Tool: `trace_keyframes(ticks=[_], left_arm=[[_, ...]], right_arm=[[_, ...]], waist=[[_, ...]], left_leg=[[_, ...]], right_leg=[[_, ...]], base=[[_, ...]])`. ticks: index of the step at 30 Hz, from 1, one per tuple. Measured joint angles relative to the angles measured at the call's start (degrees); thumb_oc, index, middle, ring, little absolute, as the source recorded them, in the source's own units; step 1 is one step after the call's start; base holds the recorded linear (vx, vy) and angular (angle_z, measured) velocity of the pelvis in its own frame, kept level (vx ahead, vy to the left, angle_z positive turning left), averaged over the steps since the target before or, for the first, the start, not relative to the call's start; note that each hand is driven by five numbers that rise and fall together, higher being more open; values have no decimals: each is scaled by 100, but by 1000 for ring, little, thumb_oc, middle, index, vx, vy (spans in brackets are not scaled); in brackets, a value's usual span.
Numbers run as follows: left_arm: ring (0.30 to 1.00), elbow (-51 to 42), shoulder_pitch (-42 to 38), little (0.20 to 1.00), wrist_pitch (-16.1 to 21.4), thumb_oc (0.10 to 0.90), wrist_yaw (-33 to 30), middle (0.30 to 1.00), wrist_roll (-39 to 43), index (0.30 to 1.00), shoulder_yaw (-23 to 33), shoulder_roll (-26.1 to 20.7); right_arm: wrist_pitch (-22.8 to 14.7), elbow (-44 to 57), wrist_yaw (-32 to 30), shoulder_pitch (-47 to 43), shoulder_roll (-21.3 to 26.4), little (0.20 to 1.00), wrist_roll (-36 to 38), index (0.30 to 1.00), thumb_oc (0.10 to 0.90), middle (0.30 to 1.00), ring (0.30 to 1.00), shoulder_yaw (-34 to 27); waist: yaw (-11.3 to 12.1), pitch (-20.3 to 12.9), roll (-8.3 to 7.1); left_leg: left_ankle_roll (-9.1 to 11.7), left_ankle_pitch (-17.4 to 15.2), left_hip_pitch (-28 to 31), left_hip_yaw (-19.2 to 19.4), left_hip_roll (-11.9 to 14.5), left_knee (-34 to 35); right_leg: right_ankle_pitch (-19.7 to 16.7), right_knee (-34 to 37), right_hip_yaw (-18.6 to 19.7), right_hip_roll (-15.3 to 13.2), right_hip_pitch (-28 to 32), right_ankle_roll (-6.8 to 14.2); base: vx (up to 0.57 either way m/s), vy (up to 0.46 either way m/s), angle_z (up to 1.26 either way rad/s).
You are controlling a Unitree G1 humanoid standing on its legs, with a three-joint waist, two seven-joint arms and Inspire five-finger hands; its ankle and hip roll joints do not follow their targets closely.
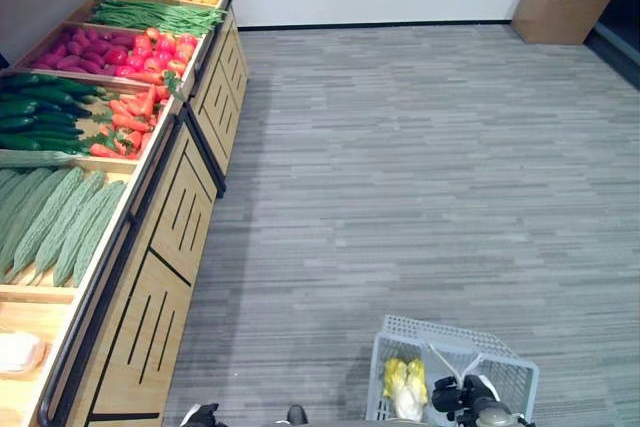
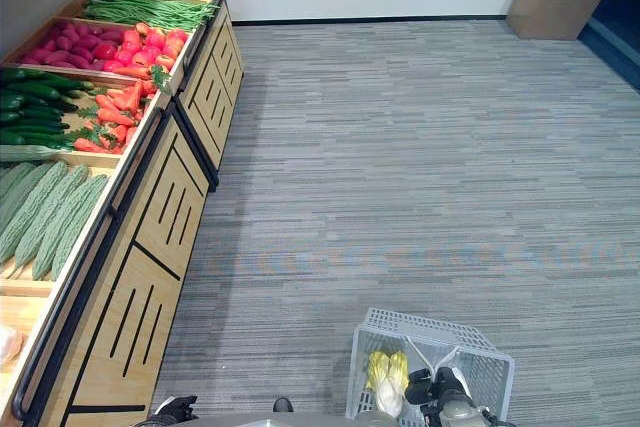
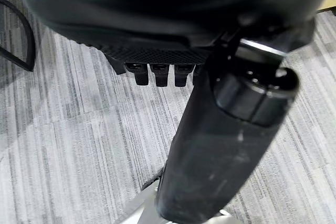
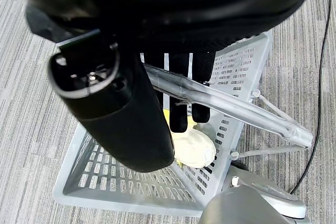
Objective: Get the vegetables into the basket
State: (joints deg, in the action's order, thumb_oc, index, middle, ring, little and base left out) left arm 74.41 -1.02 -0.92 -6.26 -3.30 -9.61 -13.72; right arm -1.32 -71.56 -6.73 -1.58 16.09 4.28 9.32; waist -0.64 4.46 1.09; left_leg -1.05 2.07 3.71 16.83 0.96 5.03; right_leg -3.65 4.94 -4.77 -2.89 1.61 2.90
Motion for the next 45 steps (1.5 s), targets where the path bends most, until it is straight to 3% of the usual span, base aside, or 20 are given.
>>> trace_keyframes(ticks=[17,30,36,40,41,43,45], left_arm=[[1000,-21,-45,1000,19,900,-8,1000,-3,1000,-95,-37],[1000,-57,-85,1000,91,900,5,1000,12,1000,-63,-62],[1000,38,-276,1000,110,900,-9,1000,338,1000,235,-79],[1000,33,-375,1000,93,900,-63,1000,446,1000,251,-124],[1000,32,-378,1000,85,900,-101,1000,448,1000,247,-158],[1000,-40,-378,1000,83,900,-121,1000,455,1000,232,-170],[1000,-38,-401,1000,76,900,-119,1000,462,1000,229,-179]], right_arm=[[-25,8,62,-45,-8,300,-57,300,400,300,300,13],[-100,8,146,-173,15,300,5,300,400,300,300,-77],[-139,152,134,-466,27,300,120,300,400,300,300,-399],[-204,406,99,-701,21,300,132,300,400,300,300,-375],[-213,460,95,-700,-2,300,134,300,400,300,300,-323],[-213,479,96,-722,-2,300,206,300,400,300,300,-228],[-210,548,118,-770,-8,300,265,300,400,300,300,-177]], waist=[[-3,28,-18],[0,310,-62],[-7,766,-91],[75,1081,-182],[128,1098,-257],[182,1135,-289],[162,1189,-316]], left_leg=[[-1,1,-97,-58,-2,0],[-27,-86,-148,-84,-77,0],[-255,-165,-217,7,-183,-82],[-426,-375,-188,230,-239,-345],[-483,-462,-150,258,-289,-431],[-547,-591,-102,275,-354,-475],[-509,-581,-76,293,-368,-474]], right_leg=[[7,25,-60,-6,-67,5],[19,-22,-40,-58,-129,37],[363,-1171,-71,-248,-712,129],[484,-3089,-148,-463,-1657,212],[669,-3491,-169,-571,-1872,269],[693,-3649,-171,-610,-2019,296],[705,-3169,-131,-535,-2095,309]], base=[[-5,6,1],[28,101,-1],[53,239,-6],[46,79,-26],[107,46,0],[82,-13,-7],[123,-96,-4]])
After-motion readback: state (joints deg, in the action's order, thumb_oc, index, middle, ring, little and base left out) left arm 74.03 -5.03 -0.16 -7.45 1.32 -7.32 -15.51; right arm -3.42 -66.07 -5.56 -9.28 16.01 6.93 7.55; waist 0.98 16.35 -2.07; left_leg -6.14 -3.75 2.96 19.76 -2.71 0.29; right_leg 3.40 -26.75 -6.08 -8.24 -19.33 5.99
